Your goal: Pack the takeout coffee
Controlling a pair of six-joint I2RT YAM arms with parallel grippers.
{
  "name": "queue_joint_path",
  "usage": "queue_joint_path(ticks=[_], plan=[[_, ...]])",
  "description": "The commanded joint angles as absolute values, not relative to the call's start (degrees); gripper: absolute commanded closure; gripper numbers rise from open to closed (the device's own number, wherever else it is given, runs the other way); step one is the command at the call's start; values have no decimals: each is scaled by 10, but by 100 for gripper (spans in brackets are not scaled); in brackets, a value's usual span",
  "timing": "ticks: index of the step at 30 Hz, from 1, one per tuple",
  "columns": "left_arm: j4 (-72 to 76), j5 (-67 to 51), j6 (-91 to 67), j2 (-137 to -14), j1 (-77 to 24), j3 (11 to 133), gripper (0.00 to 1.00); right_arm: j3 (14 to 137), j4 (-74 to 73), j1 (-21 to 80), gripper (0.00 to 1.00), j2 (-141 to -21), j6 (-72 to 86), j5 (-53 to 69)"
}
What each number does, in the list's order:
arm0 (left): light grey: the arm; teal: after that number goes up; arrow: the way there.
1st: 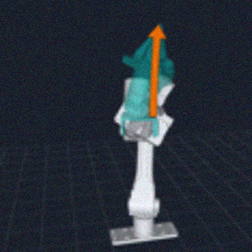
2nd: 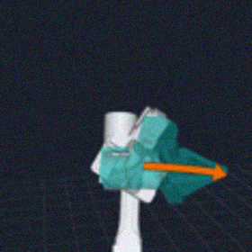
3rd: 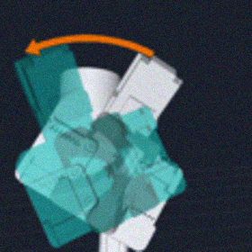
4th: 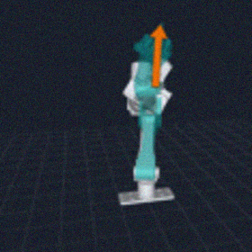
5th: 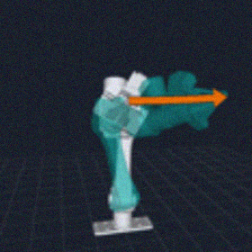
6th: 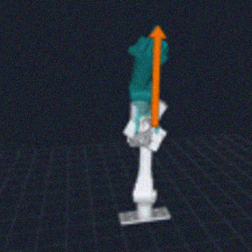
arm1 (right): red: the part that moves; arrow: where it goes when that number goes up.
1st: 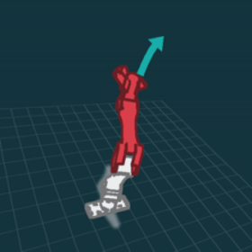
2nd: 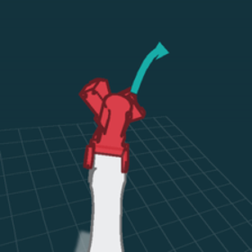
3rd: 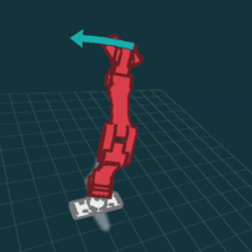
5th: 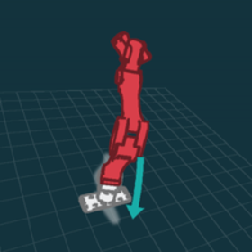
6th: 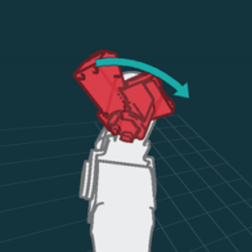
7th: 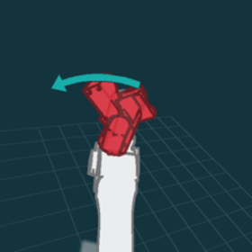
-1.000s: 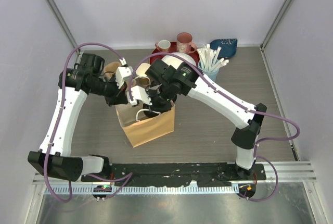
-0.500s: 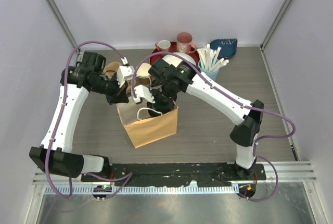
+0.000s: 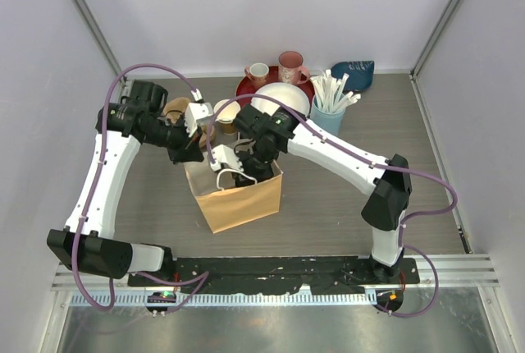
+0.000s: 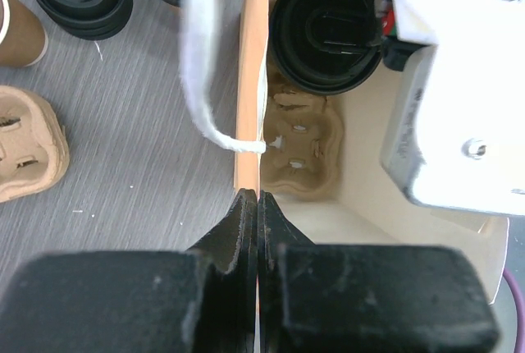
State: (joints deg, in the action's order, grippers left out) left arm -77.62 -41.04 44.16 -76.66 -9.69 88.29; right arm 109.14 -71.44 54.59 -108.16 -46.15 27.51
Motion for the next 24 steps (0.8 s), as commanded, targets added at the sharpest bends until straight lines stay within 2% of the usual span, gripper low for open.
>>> queue_joint_path(ticks=[1,24], plan=[[-904,-417,437,-769,-98,901,100,1057,-672,548,99,-1064,-446,283],[-851,-397,359,-752,-98,896,100,927,-542,533,99,-981,-387,290]])
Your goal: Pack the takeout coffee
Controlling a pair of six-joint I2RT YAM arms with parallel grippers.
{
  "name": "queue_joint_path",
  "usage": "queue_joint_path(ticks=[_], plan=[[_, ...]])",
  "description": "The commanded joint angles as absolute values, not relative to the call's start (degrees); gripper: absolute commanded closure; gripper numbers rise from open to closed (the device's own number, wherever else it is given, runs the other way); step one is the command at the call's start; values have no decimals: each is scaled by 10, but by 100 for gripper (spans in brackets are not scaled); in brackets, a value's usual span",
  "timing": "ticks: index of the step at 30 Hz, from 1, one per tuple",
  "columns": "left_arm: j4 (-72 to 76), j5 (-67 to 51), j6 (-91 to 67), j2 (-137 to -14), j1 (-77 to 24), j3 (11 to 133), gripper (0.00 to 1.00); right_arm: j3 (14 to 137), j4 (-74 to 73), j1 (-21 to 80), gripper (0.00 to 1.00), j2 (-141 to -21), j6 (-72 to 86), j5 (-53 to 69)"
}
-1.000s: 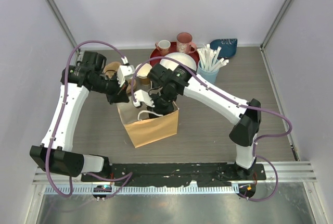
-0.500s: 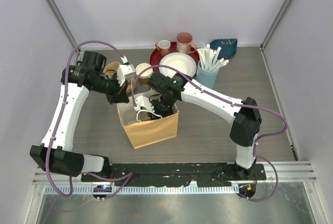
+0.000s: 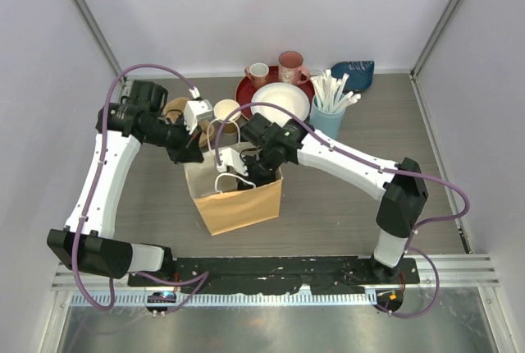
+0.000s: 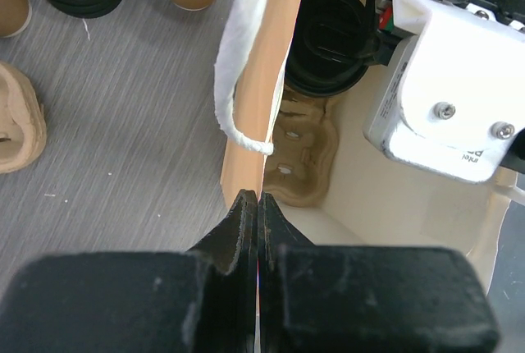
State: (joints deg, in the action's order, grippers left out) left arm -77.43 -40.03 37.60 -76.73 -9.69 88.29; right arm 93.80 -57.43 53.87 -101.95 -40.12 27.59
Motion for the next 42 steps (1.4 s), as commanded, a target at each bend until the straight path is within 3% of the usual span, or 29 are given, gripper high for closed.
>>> queue_joint_path(ticks=[1,42], plan=[[-848,-396,354,-752,-98,897,100,918,-536,533,99,-978,-385,288],[-849,-409,373,-744,-100,881,100,839,-434,533,99,-968,-286,241]])
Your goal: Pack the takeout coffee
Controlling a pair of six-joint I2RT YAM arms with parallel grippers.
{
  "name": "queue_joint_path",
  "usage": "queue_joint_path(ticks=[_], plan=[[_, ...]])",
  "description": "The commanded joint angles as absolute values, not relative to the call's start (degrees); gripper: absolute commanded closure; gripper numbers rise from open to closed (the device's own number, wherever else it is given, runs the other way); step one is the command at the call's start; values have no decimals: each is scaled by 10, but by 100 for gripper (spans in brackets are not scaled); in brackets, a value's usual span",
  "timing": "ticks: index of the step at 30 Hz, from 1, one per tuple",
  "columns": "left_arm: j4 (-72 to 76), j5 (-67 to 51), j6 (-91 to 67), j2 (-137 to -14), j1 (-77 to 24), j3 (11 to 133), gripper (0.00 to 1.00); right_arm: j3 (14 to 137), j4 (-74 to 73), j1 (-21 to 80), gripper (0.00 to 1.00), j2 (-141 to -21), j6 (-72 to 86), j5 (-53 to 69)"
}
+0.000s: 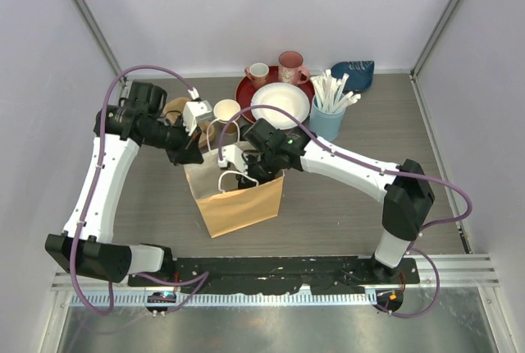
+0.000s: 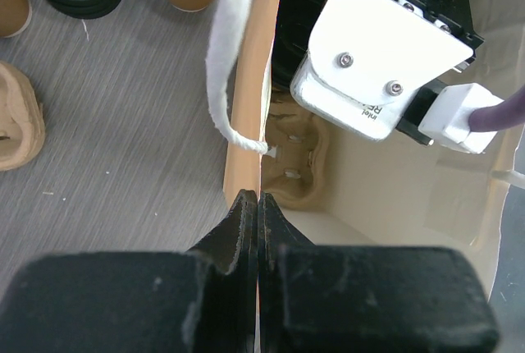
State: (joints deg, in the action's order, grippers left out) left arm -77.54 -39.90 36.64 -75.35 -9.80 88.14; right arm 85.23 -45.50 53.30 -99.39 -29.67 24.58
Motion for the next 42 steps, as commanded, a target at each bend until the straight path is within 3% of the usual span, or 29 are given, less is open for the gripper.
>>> queue_joint_path(ticks=[1,42], plan=[[-848,-409,372,-743,-99,881,100,838,-434,533,99,-968,-286,243],[-844,-417,361,-737,-100,878,100,771,-394,533,99,-982,-291,254]])
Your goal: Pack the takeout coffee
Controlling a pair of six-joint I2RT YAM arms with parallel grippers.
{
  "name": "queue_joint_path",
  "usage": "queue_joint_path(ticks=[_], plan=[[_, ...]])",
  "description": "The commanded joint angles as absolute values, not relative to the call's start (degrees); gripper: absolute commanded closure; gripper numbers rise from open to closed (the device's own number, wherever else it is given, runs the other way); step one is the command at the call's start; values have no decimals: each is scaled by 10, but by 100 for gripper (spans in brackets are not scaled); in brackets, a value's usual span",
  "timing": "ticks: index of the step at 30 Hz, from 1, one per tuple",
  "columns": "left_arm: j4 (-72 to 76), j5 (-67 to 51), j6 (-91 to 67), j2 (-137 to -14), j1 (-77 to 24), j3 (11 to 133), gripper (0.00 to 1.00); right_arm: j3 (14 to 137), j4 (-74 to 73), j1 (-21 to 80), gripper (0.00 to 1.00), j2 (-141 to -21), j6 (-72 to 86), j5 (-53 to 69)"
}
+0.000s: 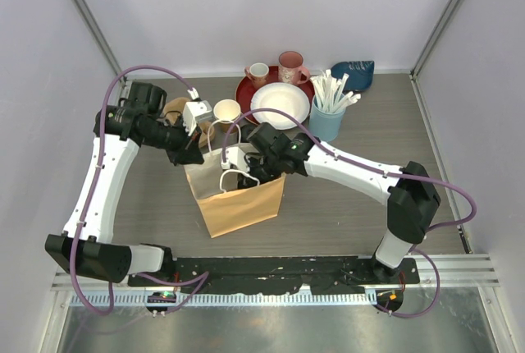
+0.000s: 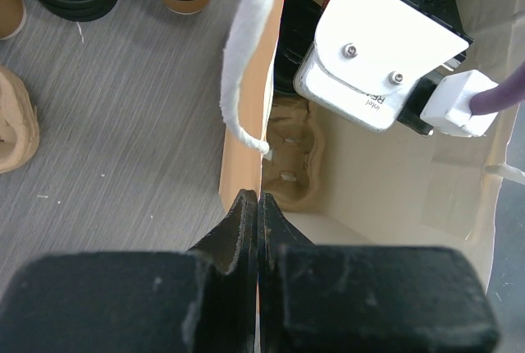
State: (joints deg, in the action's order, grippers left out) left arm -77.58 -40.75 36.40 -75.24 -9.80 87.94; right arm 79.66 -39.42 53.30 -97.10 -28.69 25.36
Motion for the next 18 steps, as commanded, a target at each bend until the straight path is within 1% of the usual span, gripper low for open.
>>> queue_joint_path(ticks=[1,18], plan=[[-845,-417,362,-736,-100,876,100,769,-392,533,99,-982,-291,255],[-844,-410,364,-736,-100,881,100,746,-382,531,99,-982,-292,266]])
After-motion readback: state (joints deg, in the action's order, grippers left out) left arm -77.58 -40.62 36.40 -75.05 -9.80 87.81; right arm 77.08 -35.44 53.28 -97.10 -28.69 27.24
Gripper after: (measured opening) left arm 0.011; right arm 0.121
